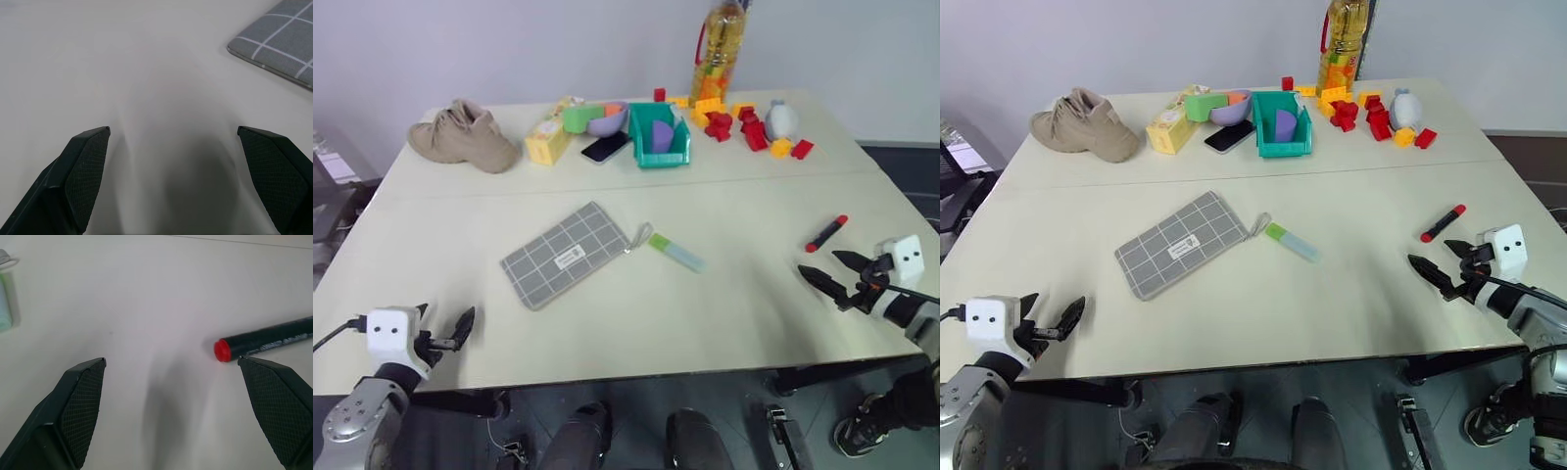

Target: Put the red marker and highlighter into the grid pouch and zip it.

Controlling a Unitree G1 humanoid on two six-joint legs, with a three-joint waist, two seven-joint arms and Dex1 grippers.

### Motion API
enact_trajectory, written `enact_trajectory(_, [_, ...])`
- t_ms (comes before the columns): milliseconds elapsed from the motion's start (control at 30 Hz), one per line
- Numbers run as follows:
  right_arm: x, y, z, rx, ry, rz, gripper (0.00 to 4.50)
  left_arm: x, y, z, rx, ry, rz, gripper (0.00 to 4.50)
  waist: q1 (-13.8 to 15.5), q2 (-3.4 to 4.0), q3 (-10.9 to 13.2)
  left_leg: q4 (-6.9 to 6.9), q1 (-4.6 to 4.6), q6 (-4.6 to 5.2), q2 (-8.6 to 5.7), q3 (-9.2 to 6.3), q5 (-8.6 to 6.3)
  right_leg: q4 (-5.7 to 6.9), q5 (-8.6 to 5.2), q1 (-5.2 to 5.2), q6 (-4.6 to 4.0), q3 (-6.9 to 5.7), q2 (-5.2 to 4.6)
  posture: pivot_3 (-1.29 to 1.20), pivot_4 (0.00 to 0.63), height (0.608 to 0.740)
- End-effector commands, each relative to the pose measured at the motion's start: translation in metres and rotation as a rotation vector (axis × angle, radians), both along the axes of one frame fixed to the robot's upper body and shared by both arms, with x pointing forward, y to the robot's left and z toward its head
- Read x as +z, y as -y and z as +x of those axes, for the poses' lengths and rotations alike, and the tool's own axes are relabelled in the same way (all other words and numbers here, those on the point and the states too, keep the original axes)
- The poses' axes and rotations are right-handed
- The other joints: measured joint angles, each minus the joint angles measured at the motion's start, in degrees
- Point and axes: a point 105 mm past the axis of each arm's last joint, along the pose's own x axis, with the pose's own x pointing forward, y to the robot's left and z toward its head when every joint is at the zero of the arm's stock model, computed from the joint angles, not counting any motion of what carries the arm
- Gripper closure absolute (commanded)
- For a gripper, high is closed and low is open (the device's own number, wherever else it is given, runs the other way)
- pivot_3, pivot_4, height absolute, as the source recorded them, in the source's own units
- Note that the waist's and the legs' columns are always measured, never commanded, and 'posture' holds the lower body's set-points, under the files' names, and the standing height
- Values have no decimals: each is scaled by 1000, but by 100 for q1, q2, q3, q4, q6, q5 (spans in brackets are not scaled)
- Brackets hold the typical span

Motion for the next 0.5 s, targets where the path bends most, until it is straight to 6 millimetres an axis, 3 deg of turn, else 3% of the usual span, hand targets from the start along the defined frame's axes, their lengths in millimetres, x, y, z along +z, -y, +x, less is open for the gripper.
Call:
enact_trajectory(33, [13, -6, 3, 25, 52, -14, 7, 17, -7, 3, 16, 56, 36, 0, 13, 0, 0, 0, 0, 0, 0, 0, 0, -3, 0, 2, 0, 0, 0, 0, 150, 740])
enact_trajectory(300, [34, -45, 13, 155, 115, 15, 7, 20, -3, 11, 0, 76, 11, 0, -14, 1, 0, -1, 2, 2, 3, 0, -1, -7, 2, 4, 4, -1, 5, 0, 150, 740])
enact_trajectory(500, [56, -132, 23, 384, 192, 60, 7, 19, 6, 11, -30, 99, 20, 0, -5, 1, 0, -2, 1, 1, 8, 0, -1, -7, 4, 0, 2, 1, 7, 0, 150, 740])
